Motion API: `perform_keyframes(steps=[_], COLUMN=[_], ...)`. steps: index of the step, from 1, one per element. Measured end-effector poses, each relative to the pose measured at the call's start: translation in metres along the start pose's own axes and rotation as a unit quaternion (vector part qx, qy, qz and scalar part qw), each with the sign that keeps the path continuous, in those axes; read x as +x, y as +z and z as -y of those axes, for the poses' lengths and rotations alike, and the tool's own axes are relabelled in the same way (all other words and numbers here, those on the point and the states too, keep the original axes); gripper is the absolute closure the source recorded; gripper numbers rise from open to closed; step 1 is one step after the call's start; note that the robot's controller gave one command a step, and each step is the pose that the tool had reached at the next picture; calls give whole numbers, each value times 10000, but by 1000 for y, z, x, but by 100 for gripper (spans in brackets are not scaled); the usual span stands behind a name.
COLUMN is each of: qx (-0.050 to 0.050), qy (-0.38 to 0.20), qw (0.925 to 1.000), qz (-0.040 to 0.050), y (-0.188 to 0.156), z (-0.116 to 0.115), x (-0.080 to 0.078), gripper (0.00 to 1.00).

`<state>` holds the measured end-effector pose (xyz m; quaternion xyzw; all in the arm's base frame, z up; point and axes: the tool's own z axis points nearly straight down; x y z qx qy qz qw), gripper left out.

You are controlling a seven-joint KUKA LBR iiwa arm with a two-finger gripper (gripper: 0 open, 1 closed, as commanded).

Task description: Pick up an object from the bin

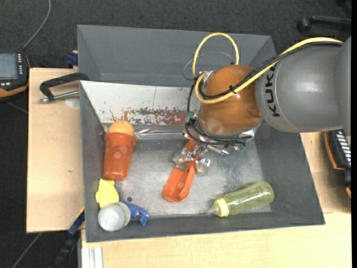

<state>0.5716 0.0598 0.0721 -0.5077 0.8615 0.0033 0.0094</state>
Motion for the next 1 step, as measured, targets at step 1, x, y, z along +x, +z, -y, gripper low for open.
perform_keyframes(steps=[1], qx=[0], qy=[-38], qw=[10000], qz=[5], y=[-2], z=[-3], x=[-1], gripper=[100])
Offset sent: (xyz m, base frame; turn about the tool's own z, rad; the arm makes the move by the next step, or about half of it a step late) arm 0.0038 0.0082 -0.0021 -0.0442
